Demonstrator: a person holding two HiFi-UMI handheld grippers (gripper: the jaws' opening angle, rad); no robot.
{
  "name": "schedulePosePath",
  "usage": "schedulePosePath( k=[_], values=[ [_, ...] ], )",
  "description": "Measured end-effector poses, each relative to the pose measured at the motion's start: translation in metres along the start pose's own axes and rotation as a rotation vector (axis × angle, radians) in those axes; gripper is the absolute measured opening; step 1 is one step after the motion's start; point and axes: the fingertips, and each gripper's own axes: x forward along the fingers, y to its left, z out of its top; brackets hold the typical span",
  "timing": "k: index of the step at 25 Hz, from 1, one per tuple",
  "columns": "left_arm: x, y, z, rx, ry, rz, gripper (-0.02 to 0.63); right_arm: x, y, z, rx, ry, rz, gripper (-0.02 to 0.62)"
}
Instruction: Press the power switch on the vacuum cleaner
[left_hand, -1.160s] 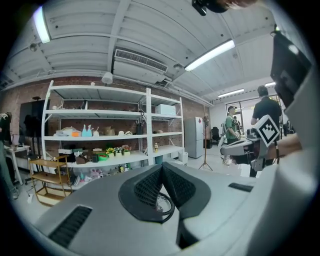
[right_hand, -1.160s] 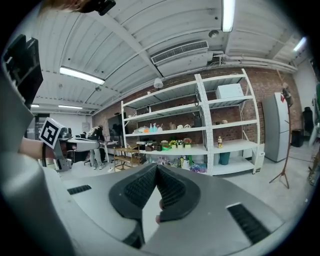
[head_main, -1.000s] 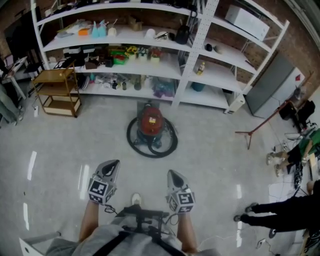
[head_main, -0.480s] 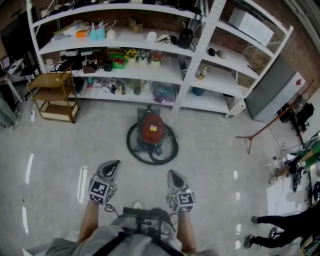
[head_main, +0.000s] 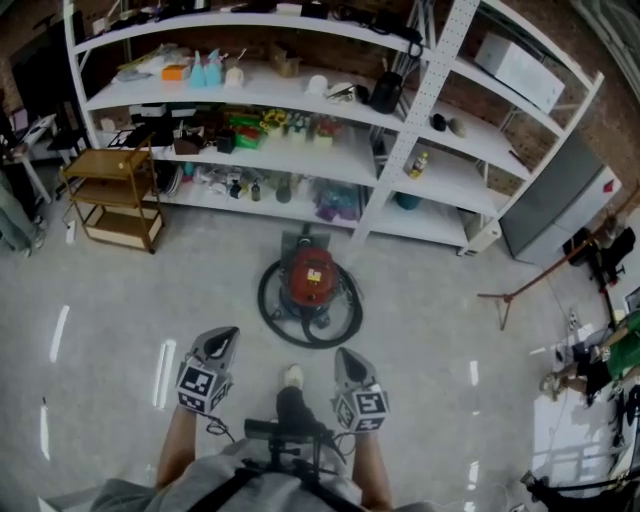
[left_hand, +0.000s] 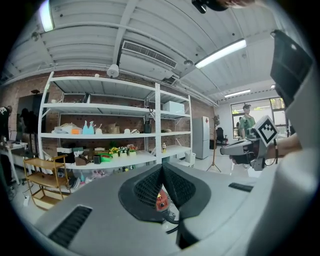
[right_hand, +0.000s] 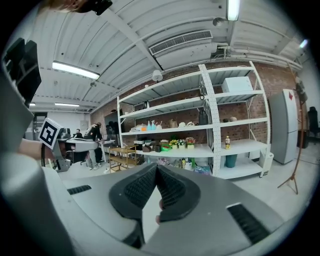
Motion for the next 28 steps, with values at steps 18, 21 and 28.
schedulePosePath(
  k=[18,21,28],
  values=[
    [0.167,0.072,0.039,-0.018,0.032,0.020,0.008,0.164,-0.093,0.046,0.015,0.028,0.053,0.012],
    [0.197,0.079,0.044,-0.007,0.047,0.007,0.008,0.188,-0.110,0.051,0.031,0.036,0.053,0.012],
    [0.250,0.105,0.060,-0.010,0.042,0.036,0.008,0.243,-0.145,0.057,0.030,0.060,0.074,0.012]
  ],
)
